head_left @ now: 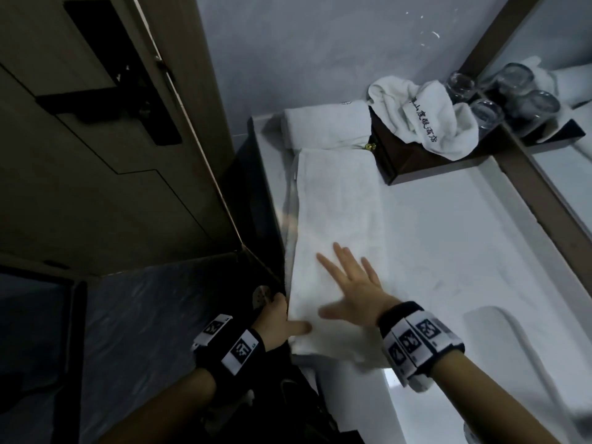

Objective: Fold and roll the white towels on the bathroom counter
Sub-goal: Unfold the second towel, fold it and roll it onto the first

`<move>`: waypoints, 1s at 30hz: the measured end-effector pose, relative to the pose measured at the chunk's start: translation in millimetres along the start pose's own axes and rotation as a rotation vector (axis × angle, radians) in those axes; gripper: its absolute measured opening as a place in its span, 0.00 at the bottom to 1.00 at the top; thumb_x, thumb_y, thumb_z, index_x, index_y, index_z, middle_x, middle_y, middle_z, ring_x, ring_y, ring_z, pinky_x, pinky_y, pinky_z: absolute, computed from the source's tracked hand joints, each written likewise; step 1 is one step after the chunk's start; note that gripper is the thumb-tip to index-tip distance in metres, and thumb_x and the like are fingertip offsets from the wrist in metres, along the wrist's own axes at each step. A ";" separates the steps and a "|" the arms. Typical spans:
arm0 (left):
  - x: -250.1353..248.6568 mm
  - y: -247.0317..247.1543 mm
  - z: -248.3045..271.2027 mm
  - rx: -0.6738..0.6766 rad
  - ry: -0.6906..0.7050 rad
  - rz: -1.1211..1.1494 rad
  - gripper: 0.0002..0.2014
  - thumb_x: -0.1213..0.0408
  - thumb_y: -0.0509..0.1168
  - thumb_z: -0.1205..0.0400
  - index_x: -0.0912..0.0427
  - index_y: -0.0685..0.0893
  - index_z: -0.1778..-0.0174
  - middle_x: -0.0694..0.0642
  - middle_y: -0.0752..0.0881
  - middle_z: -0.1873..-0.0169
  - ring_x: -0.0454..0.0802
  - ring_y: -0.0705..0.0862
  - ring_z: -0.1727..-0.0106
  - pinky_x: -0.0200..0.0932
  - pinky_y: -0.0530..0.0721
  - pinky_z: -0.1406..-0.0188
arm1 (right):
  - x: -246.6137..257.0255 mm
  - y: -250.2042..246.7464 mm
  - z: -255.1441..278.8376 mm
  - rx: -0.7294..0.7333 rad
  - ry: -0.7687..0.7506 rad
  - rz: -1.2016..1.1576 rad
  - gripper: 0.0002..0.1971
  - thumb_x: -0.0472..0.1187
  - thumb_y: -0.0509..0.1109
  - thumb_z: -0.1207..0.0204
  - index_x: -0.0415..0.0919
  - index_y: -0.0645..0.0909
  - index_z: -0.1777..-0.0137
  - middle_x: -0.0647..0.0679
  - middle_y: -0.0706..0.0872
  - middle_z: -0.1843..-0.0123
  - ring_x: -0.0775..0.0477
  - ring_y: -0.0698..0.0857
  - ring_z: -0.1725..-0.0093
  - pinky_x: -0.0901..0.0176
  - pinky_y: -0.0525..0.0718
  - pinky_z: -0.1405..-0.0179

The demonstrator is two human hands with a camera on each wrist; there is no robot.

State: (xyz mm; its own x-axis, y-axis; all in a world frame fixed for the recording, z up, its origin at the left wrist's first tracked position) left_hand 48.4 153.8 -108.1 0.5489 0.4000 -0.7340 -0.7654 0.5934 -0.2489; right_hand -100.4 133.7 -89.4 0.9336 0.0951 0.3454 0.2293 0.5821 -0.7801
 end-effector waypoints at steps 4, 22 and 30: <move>7.2 2.5 4.6 -0.059 -0.058 -0.136 0.44 0.57 0.77 0.32 0.69 0.55 0.31 0.63 0.68 0.29 0.60 0.69 0.27 0.56 0.71 0.28 | 4.7 12.0 16.1 -0.160 0.004 0.162 0.47 0.63 0.64 0.28 0.56 0.33 0.21 0.49 0.30 0.18 0.48 0.35 0.17 0.52 0.32 0.21; -17.9 1.2 20.9 -0.067 -0.166 0.663 0.20 0.73 0.64 0.21 0.64 0.68 0.35 0.64 0.79 0.44 0.58 0.83 0.52 0.51 0.89 0.70 | 21.5 22.1 78.0 -0.058 -0.049 0.064 0.38 0.36 0.60 0.23 0.51 0.44 0.18 0.52 0.47 0.15 0.51 0.54 0.17 0.58 0.56 0.21; -39.7 -13.8 33.6 -0.146 0.531 -0.420 0.26 0.76 0.68 0.28 0.62 0.76 0.33 0.61 0.61 0.27 0.53 0.62 0.25 0.42 0.60 0.22 | 4.7 -25.5 72.5 -0.236 0.016 0.063 0.16 0.51 0.58 0.18 0.46 0.73 0.36 0.43 0.88 0.48 0.36 0.84 0.46 0.51 0.77 0.55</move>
State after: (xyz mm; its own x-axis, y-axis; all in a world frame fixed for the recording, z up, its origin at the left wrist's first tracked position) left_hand 48.4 153.2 -54.3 0.5984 -0.2611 -0.7575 -0.5819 0.5083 -0.6349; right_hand -121.8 177.8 -30.1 0.9518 0.1114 0.2857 0.2270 0.3704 -0.9007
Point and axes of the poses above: each hand's wrist, its own z-axis away from the middle knuckle, its own y-axis out of the palm, x = y × z, the point moved 7 cm from there along -z, towards the middle knuckle
